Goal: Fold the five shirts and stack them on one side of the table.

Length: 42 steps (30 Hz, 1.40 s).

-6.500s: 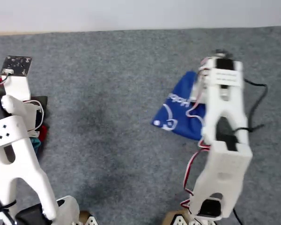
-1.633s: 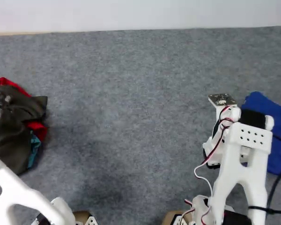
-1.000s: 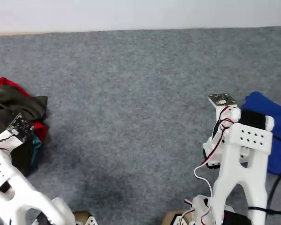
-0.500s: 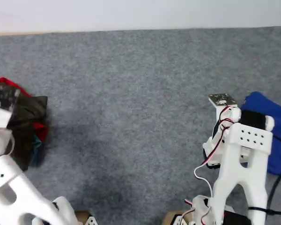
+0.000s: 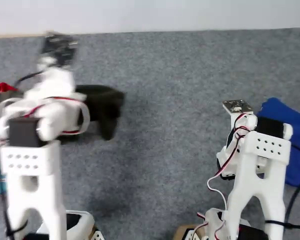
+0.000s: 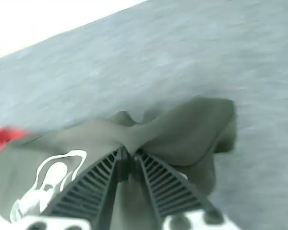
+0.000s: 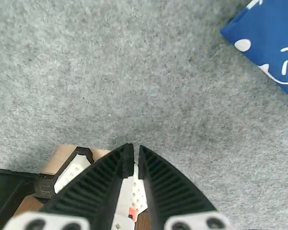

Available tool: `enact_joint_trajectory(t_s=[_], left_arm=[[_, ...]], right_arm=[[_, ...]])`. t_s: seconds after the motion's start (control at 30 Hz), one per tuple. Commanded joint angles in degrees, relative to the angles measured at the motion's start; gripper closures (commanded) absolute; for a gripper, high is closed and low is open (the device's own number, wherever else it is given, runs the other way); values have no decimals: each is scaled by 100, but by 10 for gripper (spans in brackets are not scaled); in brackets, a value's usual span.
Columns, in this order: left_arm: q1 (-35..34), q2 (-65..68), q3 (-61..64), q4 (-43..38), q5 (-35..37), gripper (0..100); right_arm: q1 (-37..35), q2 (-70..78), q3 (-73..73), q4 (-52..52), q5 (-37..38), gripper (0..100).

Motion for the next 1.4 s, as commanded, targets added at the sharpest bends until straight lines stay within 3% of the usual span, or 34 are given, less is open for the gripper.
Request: enact_joint_trajectory(t_s=[0.0, 0.17, 0.37, 0.57, 0.73, 0.97, 1.13, 1.37], left_arm=[[1231, 334, -514, -457, 387, 996], [2163, 1073, -708, -897, 440, 996], [2084, 1881, -725, -1090, 422, 980], [1820, 1916, -725, -607, 404, 783], [1222, 1952, -725, -334, -185, 778], [-246, 1925, -699, -299, -360, 779], [-1336, 1960, -681, 53, -378, 779], [-2356, 1925, -189, 70, -624, 779]], right_arm=[[-40, -136, -9, 189, -26, 973], [-40, -136, -9, 189, -26, 973], [-40, -136, -35, 189, -26, 973], [-57, -136, -53, 180, -26, 969], [-286, -127, -545, 189, -53, 969], [-1402, 66, -1073, -57, -62, 931], [-1771, 1138, -1275, -66, -527, 800], [-1763, 2941, -2857, -286, -949, 781]])
